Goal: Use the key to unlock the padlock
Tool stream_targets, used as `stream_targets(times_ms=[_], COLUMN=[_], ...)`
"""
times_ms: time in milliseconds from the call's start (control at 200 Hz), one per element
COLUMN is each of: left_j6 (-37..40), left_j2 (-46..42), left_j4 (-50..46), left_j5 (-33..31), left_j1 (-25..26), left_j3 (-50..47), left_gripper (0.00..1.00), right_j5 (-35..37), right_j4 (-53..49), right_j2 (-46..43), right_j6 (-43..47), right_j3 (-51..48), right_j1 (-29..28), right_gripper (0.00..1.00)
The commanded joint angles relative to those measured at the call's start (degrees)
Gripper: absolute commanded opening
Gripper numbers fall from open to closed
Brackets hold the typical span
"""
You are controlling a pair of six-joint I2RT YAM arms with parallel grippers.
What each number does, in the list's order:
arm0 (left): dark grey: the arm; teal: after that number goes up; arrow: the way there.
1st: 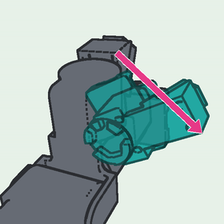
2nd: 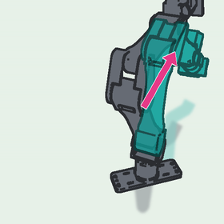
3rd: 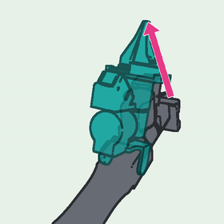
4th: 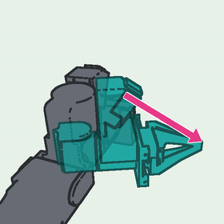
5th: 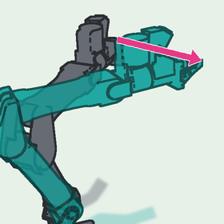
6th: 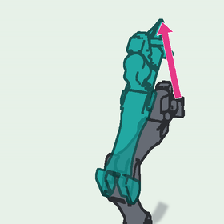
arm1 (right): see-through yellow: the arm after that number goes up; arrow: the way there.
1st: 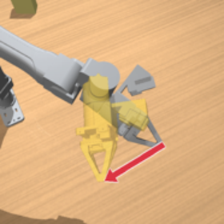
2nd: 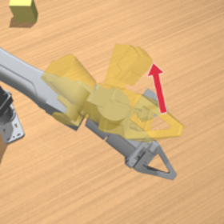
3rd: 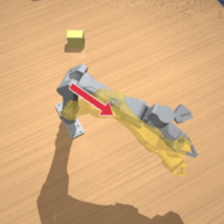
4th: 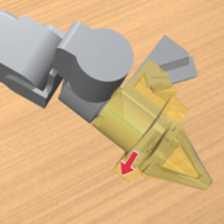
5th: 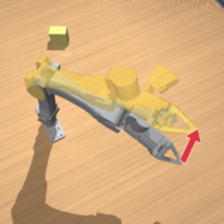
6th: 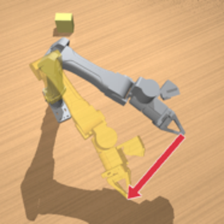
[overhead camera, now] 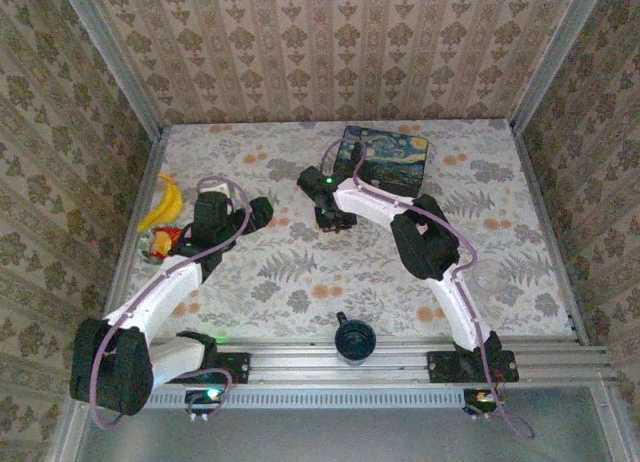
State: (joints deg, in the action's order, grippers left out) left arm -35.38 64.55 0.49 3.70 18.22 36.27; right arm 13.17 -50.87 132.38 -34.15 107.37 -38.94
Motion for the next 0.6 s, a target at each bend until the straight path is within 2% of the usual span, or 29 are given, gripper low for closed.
stream_targets(times_ms=[0, 210, 595], left_j6=[-1.10, -1.35, -1.63], left_j2=[0.00, -0.66, -0.41], left_j4=[1.30, 1.30, 1.77], left_j5=[0.78, 0.60, 1.22], left_j1=[-0.39, -0.38, -0.43], left_j3=[-0.76, -1.03, -0.68], left_gripper=[1.00, 1.00, 1.00], right_j5=[-0.14, 0.62, 1.86], right_j4=[-2.91, -3.36, -1.95], right_j2=[-1.50, -3.18, -7.91], right_j6=[-0.28, -1.27, -2.06], right_j3=[-1.24, -3.31, -8.36], right_j1=[-0.08, -0.04, -0.04], right_gripper=[0.27, 0.31, 0.30])
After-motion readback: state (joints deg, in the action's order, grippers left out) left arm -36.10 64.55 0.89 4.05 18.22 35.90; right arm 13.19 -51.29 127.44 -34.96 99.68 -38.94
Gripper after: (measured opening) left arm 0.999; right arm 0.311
